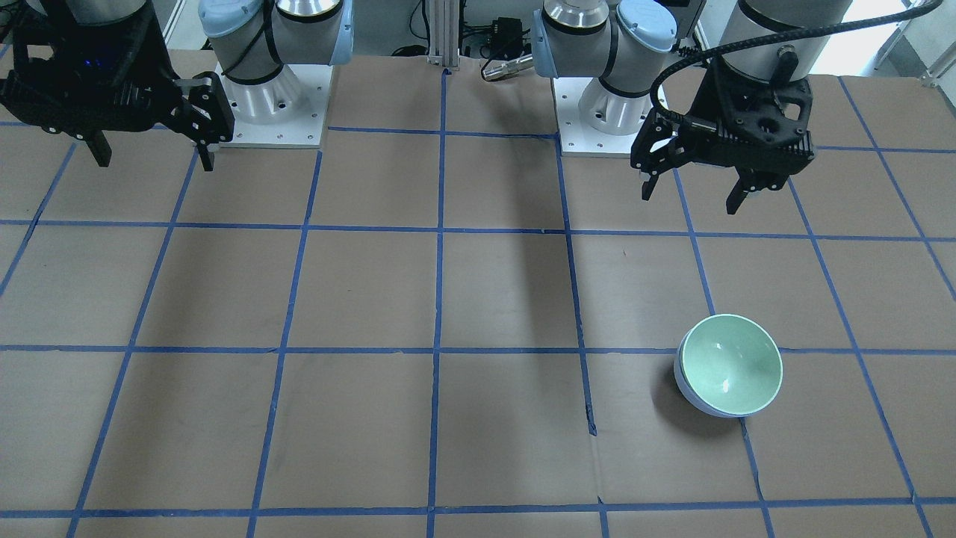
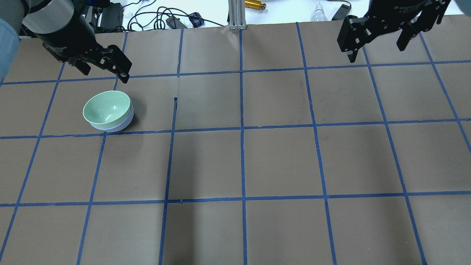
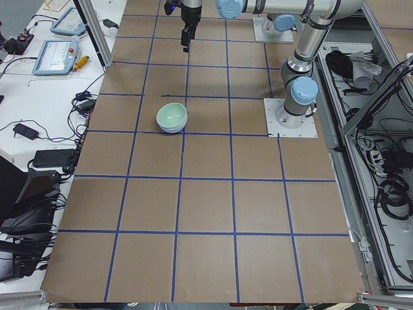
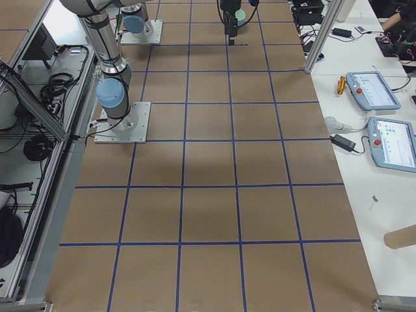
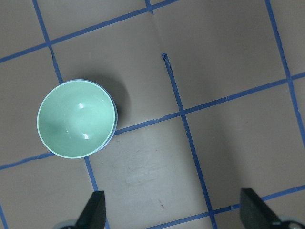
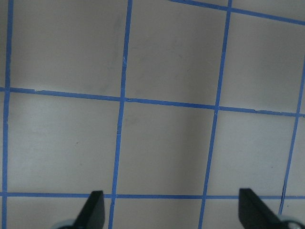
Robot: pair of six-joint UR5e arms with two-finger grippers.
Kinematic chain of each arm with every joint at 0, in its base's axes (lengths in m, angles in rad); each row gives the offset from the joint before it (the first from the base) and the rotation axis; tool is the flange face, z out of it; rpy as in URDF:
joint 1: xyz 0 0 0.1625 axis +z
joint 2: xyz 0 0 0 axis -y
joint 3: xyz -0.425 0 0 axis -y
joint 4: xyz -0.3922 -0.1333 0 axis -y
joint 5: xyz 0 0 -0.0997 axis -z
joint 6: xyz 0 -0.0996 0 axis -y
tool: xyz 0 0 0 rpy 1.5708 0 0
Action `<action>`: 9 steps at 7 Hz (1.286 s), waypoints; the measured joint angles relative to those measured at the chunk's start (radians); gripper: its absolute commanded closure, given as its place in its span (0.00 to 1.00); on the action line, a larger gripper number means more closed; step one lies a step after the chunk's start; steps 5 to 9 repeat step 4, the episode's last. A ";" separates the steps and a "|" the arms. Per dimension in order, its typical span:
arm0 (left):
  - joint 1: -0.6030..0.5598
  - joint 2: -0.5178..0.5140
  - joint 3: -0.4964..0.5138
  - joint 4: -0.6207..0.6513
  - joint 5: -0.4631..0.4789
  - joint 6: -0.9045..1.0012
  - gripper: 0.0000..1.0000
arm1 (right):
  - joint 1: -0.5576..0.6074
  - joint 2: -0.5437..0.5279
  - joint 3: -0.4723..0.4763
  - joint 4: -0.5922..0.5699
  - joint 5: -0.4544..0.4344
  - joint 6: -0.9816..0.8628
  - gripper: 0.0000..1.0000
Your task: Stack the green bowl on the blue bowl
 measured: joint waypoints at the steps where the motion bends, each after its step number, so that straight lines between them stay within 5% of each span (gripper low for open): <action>1: -0.003 0.005 0.002 -0.029 -0.012 -0.038 0.00 | 0.000 0.000 0.000 0.000 0.000 0.000 0.00; 9: -0.004 0.013 0.007 -0.070 -0.015 -0.070 0.00 | 0.000 0.000 0.000 0.000 0.000 0.000 0.00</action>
